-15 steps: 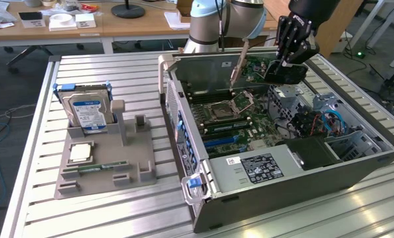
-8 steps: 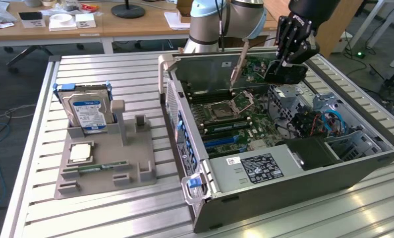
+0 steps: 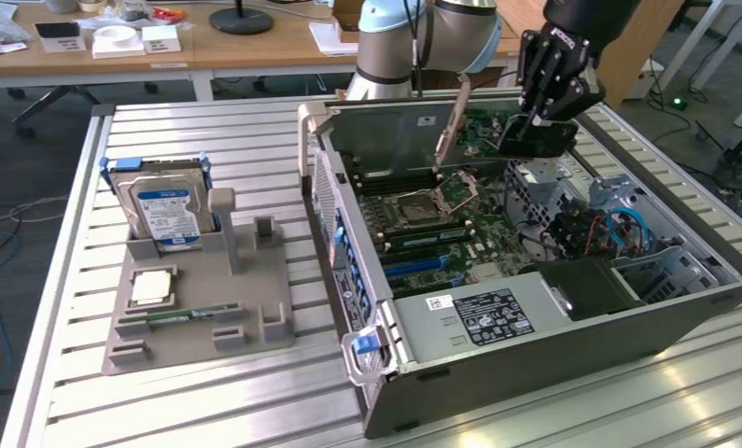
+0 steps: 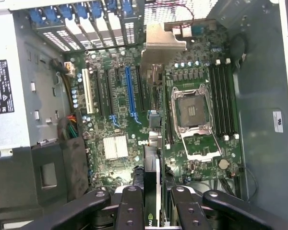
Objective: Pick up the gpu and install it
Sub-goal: 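Insert the gpu into the slot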
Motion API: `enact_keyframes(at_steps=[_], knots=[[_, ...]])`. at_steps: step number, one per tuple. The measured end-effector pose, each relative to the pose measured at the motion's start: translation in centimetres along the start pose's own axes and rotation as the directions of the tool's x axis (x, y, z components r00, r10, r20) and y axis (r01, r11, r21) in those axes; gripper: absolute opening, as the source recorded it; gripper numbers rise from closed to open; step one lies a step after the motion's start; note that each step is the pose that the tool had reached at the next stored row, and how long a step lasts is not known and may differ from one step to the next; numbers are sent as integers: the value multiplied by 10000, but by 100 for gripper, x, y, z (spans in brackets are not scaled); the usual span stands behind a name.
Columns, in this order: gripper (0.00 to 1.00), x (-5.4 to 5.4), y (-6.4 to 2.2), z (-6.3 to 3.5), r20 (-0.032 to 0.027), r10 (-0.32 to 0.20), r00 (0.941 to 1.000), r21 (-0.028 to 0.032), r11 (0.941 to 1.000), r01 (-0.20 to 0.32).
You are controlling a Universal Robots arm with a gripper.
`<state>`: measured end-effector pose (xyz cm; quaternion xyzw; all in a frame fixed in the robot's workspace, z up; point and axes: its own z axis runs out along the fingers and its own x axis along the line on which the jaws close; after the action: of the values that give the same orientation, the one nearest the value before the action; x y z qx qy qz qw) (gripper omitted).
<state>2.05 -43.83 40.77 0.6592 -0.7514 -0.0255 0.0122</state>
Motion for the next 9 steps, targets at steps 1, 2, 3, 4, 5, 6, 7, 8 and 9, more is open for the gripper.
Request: enact_keyframes(at_steps=[1,2,3,4,5,6,7,8,9], knots=[[26,0,0,0,-5,-98,10000,-1,10000,98],[26,0,0,0,-11,-204,9998,-3,9998,204],[26,0,0,1,-17,-299,9996,-4,9996,299],[26,0,0,1,-22,-400,9992,-6,9992,400],[26,0,0,1,-27,-497,9988,-8,9988,497],[26,0,0,2,-32,-593,9982,-10,9982,593],[26,0,0,2,-37,-687,9976,-11,9976,687],[26,0,0,2,-42,-773,9970,-13,9970,773],[26,0,0,2,-44,-820,9966,-14,9966,820]])
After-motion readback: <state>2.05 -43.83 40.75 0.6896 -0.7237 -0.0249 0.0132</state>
